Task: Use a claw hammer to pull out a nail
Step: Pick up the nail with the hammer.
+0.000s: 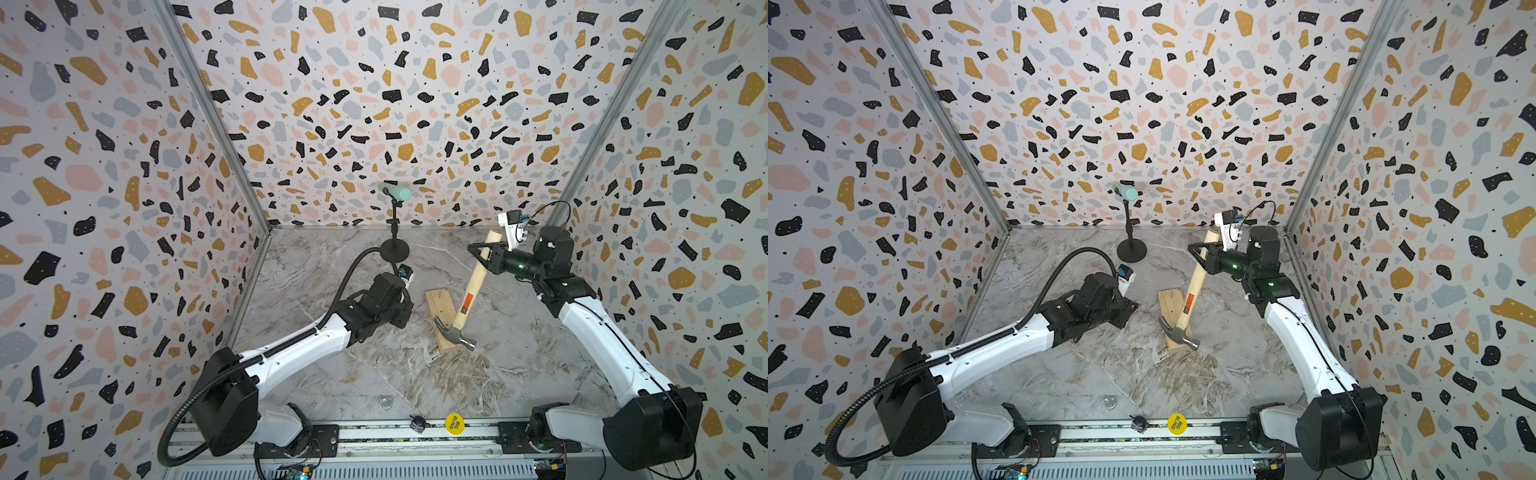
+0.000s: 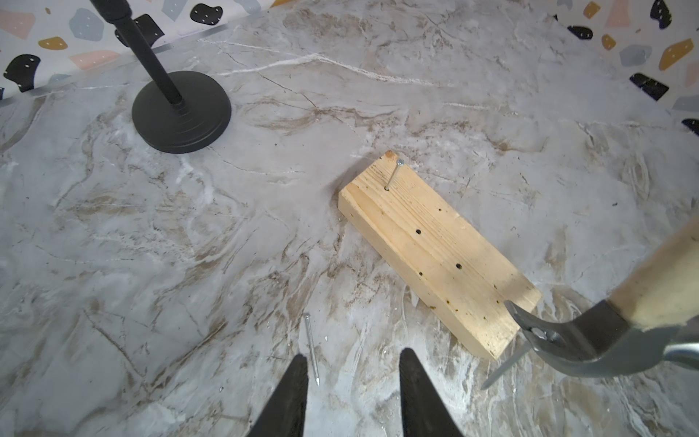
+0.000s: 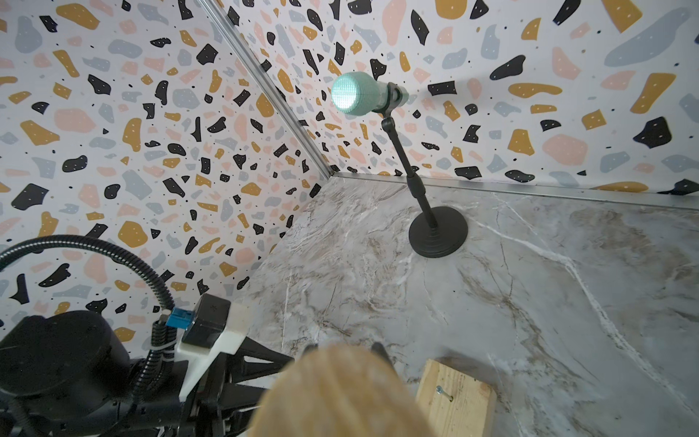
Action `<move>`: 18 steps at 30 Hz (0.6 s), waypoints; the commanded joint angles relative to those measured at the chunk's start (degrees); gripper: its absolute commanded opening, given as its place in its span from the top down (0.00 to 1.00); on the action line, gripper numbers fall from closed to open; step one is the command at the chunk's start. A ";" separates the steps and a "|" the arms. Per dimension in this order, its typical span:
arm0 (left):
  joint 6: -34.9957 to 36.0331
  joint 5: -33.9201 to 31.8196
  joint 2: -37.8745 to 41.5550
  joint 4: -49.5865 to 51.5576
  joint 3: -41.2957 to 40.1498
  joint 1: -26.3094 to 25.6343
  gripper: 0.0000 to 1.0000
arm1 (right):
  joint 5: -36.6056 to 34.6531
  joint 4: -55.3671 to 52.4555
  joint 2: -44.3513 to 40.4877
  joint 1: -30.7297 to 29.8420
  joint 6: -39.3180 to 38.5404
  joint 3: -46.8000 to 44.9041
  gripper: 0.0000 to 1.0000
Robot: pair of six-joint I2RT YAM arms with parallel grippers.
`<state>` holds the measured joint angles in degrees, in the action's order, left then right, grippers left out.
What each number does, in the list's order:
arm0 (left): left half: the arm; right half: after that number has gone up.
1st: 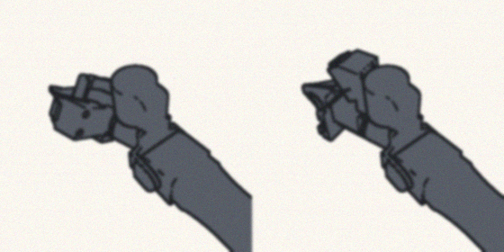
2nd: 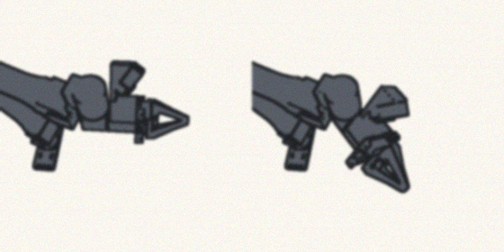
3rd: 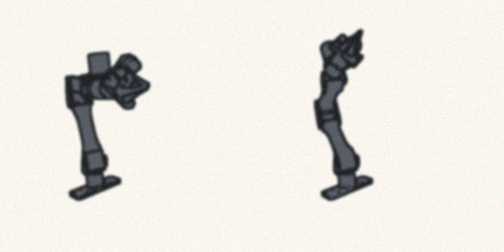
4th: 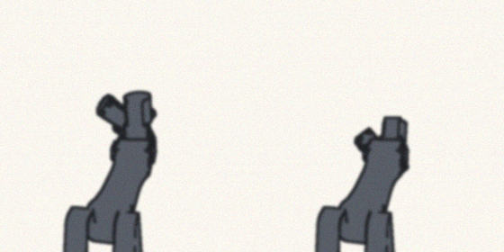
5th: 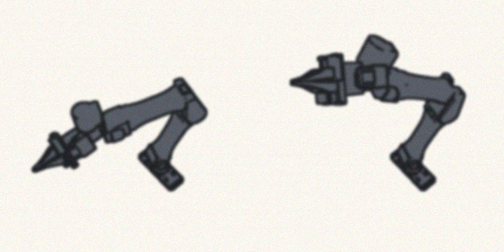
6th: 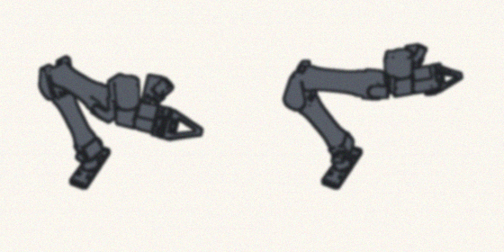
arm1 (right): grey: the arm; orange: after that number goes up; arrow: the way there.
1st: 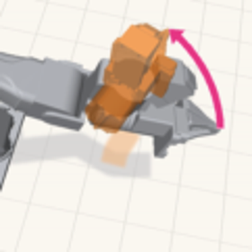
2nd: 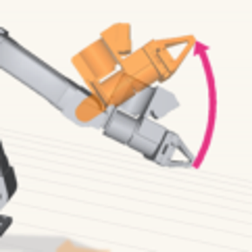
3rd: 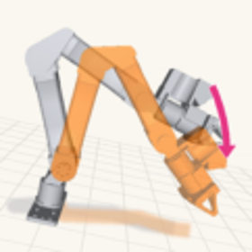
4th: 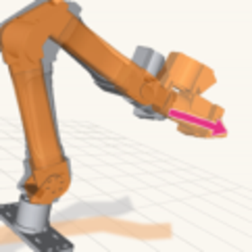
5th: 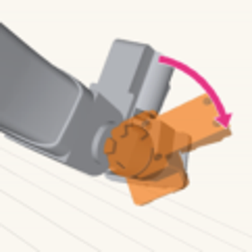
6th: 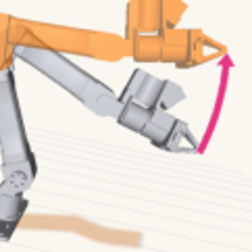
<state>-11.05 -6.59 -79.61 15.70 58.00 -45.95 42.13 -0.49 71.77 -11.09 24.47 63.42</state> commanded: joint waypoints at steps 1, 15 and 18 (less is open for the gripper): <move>4.01 -2.75 0.37 2.95 2.43 -1.82 0.64 | 3.45 4.33 -0.78 0.33 4.78 3.95 1.00; 6.12 0.19 -1.46 3.30 2.20 -5.68 0.64 | 4.61 7.02 1.42 0.72 6.64 3.33 1.00; 5.87 0.61 -2.19 2.56 2.04 -6.59 0.64 | 4.75 8.00 1.78 0.81 7.47 3.07 1.00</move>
<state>-5.78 -7.22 -80.97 19.20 59.05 -51.64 44.38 2.96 74.48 -10.55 27.07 63.42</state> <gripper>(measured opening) 0.358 0.241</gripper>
